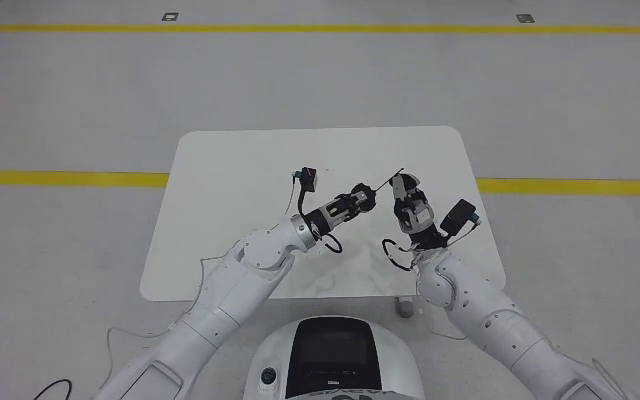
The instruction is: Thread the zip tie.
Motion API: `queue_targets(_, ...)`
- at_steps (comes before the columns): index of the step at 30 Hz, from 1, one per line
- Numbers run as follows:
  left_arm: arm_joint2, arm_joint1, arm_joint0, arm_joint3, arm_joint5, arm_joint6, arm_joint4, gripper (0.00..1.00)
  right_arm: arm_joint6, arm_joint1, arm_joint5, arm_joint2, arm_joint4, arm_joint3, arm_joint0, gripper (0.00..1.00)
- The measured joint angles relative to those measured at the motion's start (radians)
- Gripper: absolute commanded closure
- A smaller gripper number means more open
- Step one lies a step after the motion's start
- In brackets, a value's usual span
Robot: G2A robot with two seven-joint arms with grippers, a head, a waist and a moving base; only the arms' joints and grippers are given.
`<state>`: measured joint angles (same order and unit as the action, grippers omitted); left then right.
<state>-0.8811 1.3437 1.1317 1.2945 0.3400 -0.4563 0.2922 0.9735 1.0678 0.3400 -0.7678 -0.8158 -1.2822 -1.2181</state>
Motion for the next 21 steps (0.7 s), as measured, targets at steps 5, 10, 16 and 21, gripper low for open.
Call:
queue_targets(5, 0.0, 0.0, 0.0, 0.0, 0.0, 0.0, 0.0, 1.0, -0.005, 0.003, 0.0, 0.004, 0.004, 0.008, 0.005, 1.0)
queue_targets(10, 0.0, 0.0, 0.0, 0.0, 0.0, 0.0, 0.0, 1.0, 0.0, 0.004, 0.0, 0.004, 0.0, 0.011, 0.006, 1.0)
queue_targets(16, 0.0, 0.0, 0.0, 0.0, 0.0, 0.0, 0.0, 1.0, 0.022, 0.0, 0.0, -0.005, -0.019, -0.004, -0.006, 1.0)
queue_targets(21, 0.0, 0.0, 0.0, 0.0, 0.0, 0.0, 0.0, 1.0, 0.02, -0.004, 0.0, -0.012, -0.024, -0.015, -0.013, 1.0)
